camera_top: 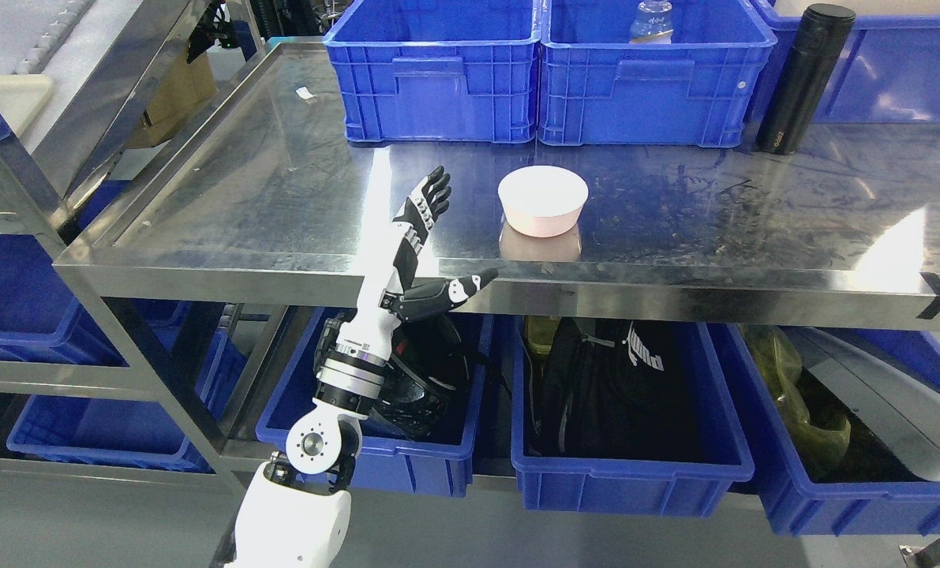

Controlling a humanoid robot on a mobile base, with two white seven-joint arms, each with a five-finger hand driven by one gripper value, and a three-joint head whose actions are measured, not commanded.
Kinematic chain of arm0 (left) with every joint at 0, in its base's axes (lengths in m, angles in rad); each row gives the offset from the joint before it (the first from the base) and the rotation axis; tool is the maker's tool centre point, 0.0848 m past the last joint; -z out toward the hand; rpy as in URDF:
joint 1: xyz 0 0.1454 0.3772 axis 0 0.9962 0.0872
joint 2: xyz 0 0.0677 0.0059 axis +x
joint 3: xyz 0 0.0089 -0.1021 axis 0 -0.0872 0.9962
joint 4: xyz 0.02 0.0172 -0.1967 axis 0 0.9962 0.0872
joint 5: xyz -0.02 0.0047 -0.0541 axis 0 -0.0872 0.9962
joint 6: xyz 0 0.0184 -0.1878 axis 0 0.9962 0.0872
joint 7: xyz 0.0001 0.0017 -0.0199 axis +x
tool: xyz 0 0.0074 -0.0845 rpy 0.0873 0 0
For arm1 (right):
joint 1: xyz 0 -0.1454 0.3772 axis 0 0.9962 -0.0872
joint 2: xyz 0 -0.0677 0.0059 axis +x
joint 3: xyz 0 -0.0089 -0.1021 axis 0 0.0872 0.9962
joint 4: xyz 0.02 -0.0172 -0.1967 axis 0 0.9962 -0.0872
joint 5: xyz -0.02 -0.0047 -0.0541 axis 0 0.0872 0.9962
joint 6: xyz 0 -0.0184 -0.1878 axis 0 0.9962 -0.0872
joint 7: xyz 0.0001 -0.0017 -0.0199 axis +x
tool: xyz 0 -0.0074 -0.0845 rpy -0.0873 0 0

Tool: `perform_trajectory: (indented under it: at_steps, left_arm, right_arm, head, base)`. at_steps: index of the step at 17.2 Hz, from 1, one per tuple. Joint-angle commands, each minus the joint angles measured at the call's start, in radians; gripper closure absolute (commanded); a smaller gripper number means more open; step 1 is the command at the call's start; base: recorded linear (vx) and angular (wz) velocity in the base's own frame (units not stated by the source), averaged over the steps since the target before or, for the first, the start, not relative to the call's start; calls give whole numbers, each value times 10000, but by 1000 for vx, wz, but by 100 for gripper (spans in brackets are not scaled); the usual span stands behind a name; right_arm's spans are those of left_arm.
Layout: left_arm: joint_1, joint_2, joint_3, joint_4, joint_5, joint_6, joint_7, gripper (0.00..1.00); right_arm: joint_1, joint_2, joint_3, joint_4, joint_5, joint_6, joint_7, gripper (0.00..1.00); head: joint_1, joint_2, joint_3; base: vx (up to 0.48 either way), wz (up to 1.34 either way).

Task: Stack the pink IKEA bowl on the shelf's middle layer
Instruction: 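Reach the left hand toward the pink bowl on the steel shelf, then close the left hand fingers around the pink bowl's rim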

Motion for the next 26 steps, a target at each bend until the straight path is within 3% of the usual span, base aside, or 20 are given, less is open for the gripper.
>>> perform_trajectory:
  at_steps: [1, 4, 7, 9, 11, 15, 16, 21, 26]
  left_arm:
    - [38, 175, 528, -1, -7, -109, -16, 0]
    - [-572, 409, 543, 60, -98, -33, -138, 0]
    - [-1478, 1104, 543, 260, -1596, 226, -962, 0]
    - [-2626, 1243, 513, 275, -3541, 1174, -3088, 0]
    - [-3516, 1243, 299, 366, -5854, 1439, -4825, 2]
    - [-5111, 1059, -1048, 964, -9338, 1486, -5168, 2]
    - [-5587, 1059, -1569, 1178, -10291, 1471, -5990, 2]
    - [-6969, 584, -2264, 2957, -10668, 1394, -7483, 0]
    - [-7080, 537, -2157, 3466, -10975, 1440, -8433, 7]
  right_arm:
    - [31, -175, 0, -175, 0, -7, -6, 0]
    - [46, -175, 0, -175, 0, -7, -6, 0]
    - [31, -175, 0, -175, 0, -7, -6, 0]
    - [31, -175, 0, -175, 0, -7, -6, 0]
    - [46, -175, 0, -175, 0, -7, -6, 0]
    - [31, -175, 0, -175, 0, -7, -6, 0]
    - [31, -175, 0, -175, 0, -7, -6, 0]
    - [46, -175, 0, -175, 0, -7, -6, 0]
    - [46, -175, 0, -175, 0, -7, -6, 0]
  head:
    - [0, 0, 0]
    - [0, 0, 0]
    - [0, 0, 0]
    - [0, 0, 0]
    - [0, 0, 0]
    - [0, 0, 0]
    - [0, 0, 0]
    - [0, 0, 0]
    - [0, 0, 0]
  base:
    - [6, -95]
    - [5, -114]
    - [15, -185]
    - [16, -175]
    - [8, -76]
    - [-3, 15]
    - [-3, 26]
    - [0, 0]
    - [0, 0]
